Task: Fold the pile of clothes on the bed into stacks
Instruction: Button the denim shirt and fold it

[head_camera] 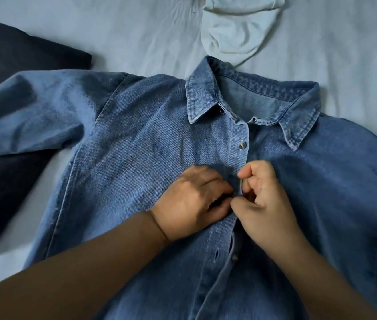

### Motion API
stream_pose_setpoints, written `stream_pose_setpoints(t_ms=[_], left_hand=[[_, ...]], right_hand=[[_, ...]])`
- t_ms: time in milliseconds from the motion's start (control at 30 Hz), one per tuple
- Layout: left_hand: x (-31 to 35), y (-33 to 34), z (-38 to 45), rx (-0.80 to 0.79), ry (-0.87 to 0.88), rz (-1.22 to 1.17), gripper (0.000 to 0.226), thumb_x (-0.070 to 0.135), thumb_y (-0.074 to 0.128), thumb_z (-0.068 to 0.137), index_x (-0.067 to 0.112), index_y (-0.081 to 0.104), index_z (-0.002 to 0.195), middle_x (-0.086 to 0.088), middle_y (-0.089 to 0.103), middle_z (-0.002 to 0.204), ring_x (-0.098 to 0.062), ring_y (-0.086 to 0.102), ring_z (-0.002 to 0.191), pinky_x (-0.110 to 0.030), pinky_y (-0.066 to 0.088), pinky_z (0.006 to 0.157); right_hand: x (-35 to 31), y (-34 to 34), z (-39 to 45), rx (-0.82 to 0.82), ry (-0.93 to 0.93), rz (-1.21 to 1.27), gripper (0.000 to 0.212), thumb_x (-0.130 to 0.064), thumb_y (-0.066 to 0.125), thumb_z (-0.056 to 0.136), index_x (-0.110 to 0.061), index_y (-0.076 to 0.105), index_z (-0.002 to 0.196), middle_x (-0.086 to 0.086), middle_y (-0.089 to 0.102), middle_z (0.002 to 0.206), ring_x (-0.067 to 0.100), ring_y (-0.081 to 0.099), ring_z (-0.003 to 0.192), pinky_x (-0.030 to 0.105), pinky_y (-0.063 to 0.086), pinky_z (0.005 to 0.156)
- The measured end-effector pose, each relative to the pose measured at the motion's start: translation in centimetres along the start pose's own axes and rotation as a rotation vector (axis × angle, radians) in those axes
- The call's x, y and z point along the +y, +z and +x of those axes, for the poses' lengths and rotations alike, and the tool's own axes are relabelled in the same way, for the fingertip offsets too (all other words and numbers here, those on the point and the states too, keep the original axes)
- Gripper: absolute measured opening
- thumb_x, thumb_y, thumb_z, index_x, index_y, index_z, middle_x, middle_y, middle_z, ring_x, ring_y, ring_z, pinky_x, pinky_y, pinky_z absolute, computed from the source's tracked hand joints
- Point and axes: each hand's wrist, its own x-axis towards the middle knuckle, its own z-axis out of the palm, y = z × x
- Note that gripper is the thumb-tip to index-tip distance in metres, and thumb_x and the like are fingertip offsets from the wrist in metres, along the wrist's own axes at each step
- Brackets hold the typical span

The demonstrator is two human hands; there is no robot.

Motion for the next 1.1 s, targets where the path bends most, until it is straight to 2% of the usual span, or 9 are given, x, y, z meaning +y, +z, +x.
stream_pose_setpoints(t_ms=[133,267,400,533,600,667,767,933,1100], left_hand=[[0.2,0.0,0.4,-0.002,0.003,0.036,0.018,0.020,0.060,0.080,0.003,0.068,0.079,-0.009,0.064,0.074,-0.026,0.061,0.068,-0.033,0.044,0.070],[0.3,0.1,0.3,-0.022,-0.020,0.083,0.020,0.022,0.058,0.079,0.004,0.066,0.077,-0.009,0.062,0.074,-0.026,0.060,0.068,-0.034,0.043,0.071],[0.1,0.4,0.2,-0.021,-0.021,0.093,0.022,0.024,0.057,0.082,0.004,0.067,0.078,-0.008,0.062,0.076,-0.025,0.060,0.069,-0.031,0.043,0.074],[-0.1,0.5,0.0,-0.013,0.012,0.092,0.021,0.022,0.059,0.084,0.003,0.068,0.081,-0.009,0.064,0.078,-0.025,0.060,0.072,-0.032,0.043,0.076],[-0.2,0.6,0.1,-0.017,0.018,0.082,0.020,0.021,0.060,0.083,0.003,0.068,0.082,-0.009,0.064,0.078,-0.025,0.061,0.073,-0.034,0.044,0.075],[-0.3,0.6,0.0,-0.019,0.019,0.077,0.020,0.021,0.060,0.084,0.004,0.068,0.083,-0.009,0.064,0.079,-0.025,0.061,0.073,-0.035,0.044,0.075],[-0.2,0.6,-0.1,-0.006,0.025,0.090,0.022,0.022,0.058,0.085,0.003,0.069,0.084,-0.009,0.064,0.079,-0.025,0.061,0.073,-0.034,0.044,0.075],[0.0,0.5,-0.3,0.003,0.029,0.118,0.024,0.022,0.057,0.086,0.002,0.068,0.086,-0.011,0.063,0.079,-0.029,0.060,0.071,-0.040,0.046,0.070],[0.5,-0.2,-0.2,-0.010,-0.001,0.075,0.020,0.019,0.059,0.085,0.003,0.070,0.090,-0.010,0.065,0.083,-0.027,0.062,0.075,-0.038,0.046,0.074]], right_hand=[[-0.1,-0.2,0.2,-0.041,-0.013,-0.008,0.043,0.014,0.052,0.072,-0.024,0.041,0.089,-0.003,0.035,0.065,0.002,0.036,0.050,0.012,0.033,0.050],[0.2,-0.2,-0.4,0.029,-0.104,-0.156,0.047,0.009,0.060,0.069,-0.022,0.042,0.100,-0.002,0.040,0.063,0.006,0.043,0.056,0.011,0.035,0.053],[0.0,0.4,-0.7,0.074,-0.097,-0.282,0.053,0.006,0.060,0.071,-0.014,0.046,0.118,-0.007,0.044,0.071,0.008,0.046,0.064,0.019,0.037,0.062],[-0.4,0.6,-0.5,0.071,-0.070,-0.407,0.060,0.002,0.059,0.074,-0.013,0.037,0.128,0.010,0.054,0.093,0.024,0.054,0.086,0.017,0.030,0.070],[-0.7,0.5,-0.2,0.043,-0.055,-0.460,0.061,0.000,0.056,0.077,-0.013,0.033,0.132,0.013,0.056,0.093,0.027,0.055,0.091,0.018,0.030,0.071],[-1.2,0.2,0.0,-0.015,-0.062,-0.508,0.060,0.000,0.052,0.079,-0.012,0.029,0.133,0.007,0.051,0.086,0.026,0.055,0.091,0.018,0.029,0.070],[-1.7,-0.2,0.1,-0.087,-0.084,-0.550,0.062,-0.002,0.049,0.080,-0.012,0.025,0.136,-0.001,0.047,0.085,0.022,0.053,0.090,0.017,0.027,0.070],[-1.7,0.0,0.6,-0.117,-0.082,-0.587,0.063,-0.001,0.047,0.079,-0.013,0.024,0.136,-0.010,0.035,0.068,0.013,0.040,0.077,0.015,0.023,0.064],[-1.4,-0.2,0.7,-0.095,0.036,-0.385,0.061,0.001,0.049,0.078,-0.020,0.032,0.133,-0.008,0.039,0.068,0.011,0.043,0.063,0.022,0.034,0.060]])
